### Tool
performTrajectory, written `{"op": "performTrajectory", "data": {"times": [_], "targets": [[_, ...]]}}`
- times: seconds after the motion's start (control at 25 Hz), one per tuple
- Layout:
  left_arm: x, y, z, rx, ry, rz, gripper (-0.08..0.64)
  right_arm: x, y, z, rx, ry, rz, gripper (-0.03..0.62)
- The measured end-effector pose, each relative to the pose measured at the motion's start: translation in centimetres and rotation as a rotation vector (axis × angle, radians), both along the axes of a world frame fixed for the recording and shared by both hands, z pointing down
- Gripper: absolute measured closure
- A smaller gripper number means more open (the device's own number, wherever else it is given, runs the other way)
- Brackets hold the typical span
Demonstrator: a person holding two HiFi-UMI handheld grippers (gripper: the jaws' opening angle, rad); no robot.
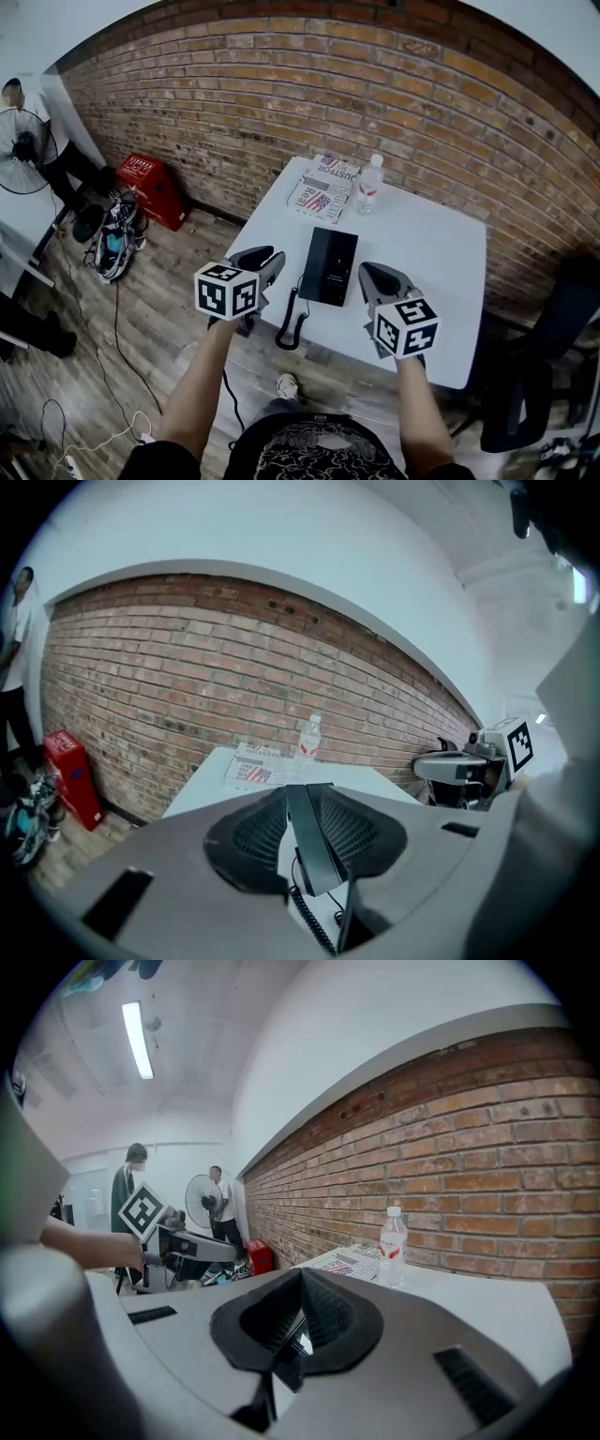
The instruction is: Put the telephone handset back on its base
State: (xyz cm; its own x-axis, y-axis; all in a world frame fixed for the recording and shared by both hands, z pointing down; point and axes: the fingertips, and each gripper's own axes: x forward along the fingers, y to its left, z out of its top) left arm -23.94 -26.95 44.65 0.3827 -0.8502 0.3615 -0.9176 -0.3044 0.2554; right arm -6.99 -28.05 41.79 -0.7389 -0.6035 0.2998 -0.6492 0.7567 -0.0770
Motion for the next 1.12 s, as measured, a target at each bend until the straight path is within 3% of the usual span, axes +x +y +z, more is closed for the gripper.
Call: {"op": "performTrajectory", "data": {"times": [0.2,0.56,0.84,1.12], "targets": [[0.1,1.9,-2.1,0.063,-0.088,-0.091,0.465,0.9,0.8,-0.7,0.011,-0.005,-0.017,0.591],[0.7,5.2,-3.9,0.122,-0.155,-0.22,0.509,2.5,1.9,-1.4,0.03,-0.02,-0.031,0.591],[2.1,6.3,-4.6,0.153,-0.217,-0.252,0.548,3.7,2.6,-1.9,0.054,-0.009,-0.037,0.591],[2.9,6.6,-4.4,0.155,-0.218,-0.254,0.551,4.6,2.8,-1.8,0.055,-0.011,-0.034,0.591]]}}
